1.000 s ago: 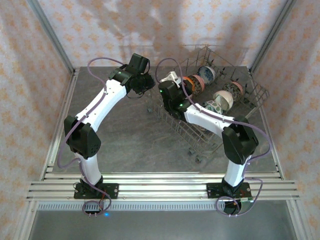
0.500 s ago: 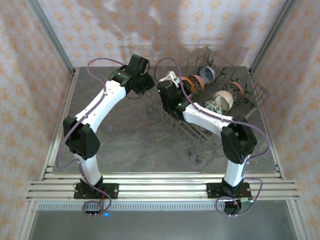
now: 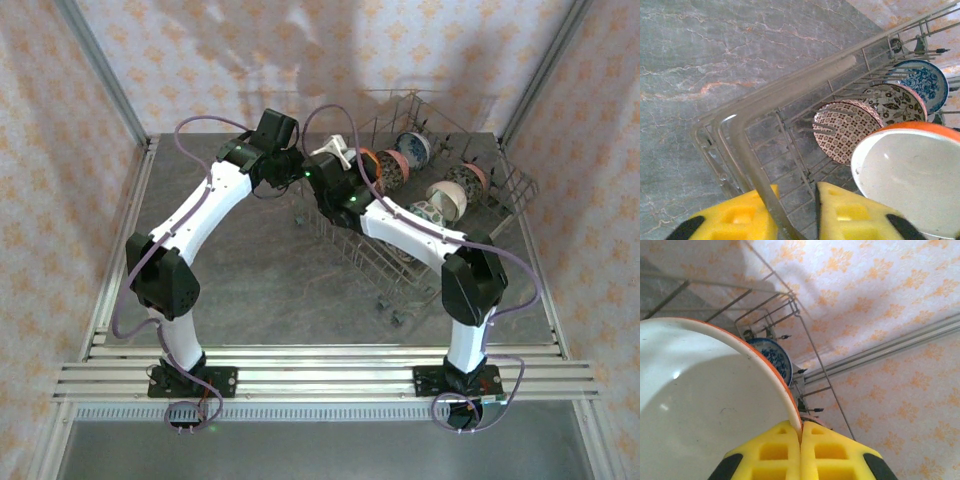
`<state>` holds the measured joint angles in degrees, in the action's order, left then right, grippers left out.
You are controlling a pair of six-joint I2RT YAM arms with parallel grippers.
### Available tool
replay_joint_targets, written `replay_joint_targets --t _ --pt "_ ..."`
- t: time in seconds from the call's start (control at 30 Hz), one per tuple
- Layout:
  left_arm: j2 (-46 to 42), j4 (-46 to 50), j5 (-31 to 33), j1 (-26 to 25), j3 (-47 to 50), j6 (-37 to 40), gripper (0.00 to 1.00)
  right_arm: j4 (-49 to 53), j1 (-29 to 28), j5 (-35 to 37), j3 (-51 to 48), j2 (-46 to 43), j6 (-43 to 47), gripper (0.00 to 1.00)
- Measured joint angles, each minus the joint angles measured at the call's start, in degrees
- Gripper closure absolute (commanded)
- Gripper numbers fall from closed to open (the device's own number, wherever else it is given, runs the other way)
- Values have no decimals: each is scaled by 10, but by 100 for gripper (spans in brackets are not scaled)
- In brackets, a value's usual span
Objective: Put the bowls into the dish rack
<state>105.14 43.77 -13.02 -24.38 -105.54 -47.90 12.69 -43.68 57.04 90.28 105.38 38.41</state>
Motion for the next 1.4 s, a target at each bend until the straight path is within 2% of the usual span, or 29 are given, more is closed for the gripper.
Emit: replay_joint_targets --t 0.2,0.37,0.53,0.73,0.87,1.17,1.27,1.4 --pt "0 1 -1 -5 -1 8 57 5 25 0 39 -3 -1 100" --pt "0 20 2 -11 -16 16 52 14 83 0 70 -4 0 100" --pt "1 63 -1 -25 -59 24 42 2 139 0 73 -5 9 100" --pt "18 117 -1 -30 -138 34 38 -24 193 -3 65 -5 14 100" --pt "19 147 6 -34 -139 34 34 -30 229 -8 65 1 13 100" --pt "24 187 14 -51 -135 32 37 -35 274 -18 95 65 12 100" --pt "46 188 14 -52 -136 29 46 -38 279 -19 119 89 13 100" --pt "85 179 8 -51 -136 27 65 -44 284 -20 153 112 21 100"
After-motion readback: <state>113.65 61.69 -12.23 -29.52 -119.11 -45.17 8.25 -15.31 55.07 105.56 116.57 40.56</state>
